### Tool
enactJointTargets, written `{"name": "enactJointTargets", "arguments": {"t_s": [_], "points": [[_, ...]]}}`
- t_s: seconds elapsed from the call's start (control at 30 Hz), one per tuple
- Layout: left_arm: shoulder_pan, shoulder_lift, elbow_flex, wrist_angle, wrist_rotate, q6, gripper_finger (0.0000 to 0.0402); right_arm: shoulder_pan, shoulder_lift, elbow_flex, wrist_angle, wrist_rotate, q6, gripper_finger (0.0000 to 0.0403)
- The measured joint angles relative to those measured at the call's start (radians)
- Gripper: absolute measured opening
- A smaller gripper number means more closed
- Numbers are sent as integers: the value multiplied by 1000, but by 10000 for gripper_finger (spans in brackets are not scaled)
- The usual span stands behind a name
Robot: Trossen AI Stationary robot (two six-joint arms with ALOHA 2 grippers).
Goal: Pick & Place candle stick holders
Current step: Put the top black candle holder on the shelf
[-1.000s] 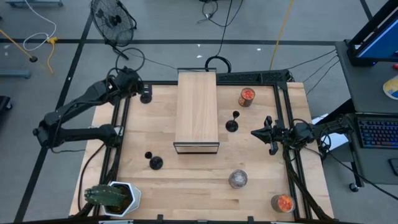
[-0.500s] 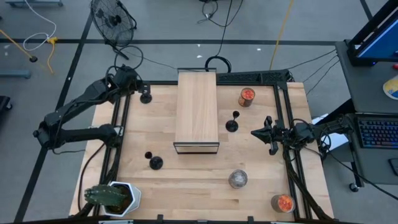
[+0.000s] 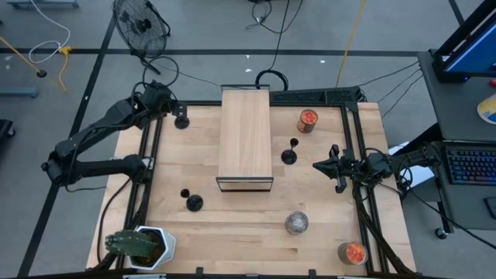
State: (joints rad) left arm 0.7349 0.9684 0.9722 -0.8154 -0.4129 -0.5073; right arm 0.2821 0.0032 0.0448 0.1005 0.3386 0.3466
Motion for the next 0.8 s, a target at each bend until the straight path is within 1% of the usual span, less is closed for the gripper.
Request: {"name": "enactJointTargets", "arguments": {"t_s": [0.27,0.47,0.63,0.8], "points": [[5,0,0,-70,-5,-73,191,0,0,0,0,0,0,0],[53,0,0,-72,-6,-128,188,0,0,0,0,0,0,0],[94,4,0,-73,40,-131,188,0,0,0,0,0,0,0],[116,45,0,-85,81,-144,188,0,0,0,0,0,0,0]]}}
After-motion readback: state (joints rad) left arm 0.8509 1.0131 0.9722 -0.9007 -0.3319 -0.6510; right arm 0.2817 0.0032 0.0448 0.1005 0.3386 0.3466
